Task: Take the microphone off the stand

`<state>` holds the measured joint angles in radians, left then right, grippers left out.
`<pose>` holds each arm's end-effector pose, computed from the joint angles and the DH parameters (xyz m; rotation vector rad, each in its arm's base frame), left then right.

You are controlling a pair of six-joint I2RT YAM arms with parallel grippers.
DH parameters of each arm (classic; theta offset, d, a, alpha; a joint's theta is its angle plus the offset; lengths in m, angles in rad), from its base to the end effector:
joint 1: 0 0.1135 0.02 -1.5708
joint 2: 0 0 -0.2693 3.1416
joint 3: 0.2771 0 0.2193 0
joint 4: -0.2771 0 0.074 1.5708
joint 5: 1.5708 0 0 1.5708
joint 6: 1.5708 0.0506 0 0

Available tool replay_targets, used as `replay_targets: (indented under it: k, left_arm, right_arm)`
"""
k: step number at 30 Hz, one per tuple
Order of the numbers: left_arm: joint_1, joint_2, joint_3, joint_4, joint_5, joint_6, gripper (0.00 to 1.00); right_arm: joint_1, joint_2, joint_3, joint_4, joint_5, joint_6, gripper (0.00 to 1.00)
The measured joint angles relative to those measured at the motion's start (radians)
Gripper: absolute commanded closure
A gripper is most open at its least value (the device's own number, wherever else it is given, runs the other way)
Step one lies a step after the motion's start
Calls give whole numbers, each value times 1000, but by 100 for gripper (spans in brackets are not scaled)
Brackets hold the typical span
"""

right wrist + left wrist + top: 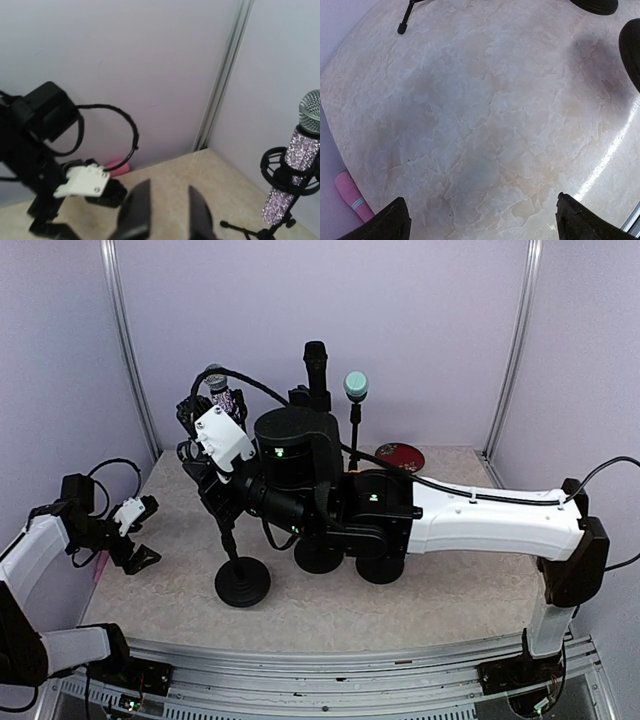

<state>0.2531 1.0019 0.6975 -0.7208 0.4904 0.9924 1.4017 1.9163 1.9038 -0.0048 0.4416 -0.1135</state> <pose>0.1567 0.0159 0.2330 1.0329 2.1966 -0.0970 0.0958 0.4326 0.4222 -0.8361 1.3933 0.6517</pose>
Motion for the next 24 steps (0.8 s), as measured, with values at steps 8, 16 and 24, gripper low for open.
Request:
replay_targets:
  k: [8,16,24]
  left_arm:
    - [-2,0,0,-6,-1,6,2]
    - [-7,0,14,-13,-2,7,2]
    - [-19,-1,42,-22,-4,6,2]
  right_arm:
    - [0,-236,0,-203,-64,71,100]
    - [0,-615,-107,-286,-43,180,100]
    - [0,-758,-272,-464,46,286,100]
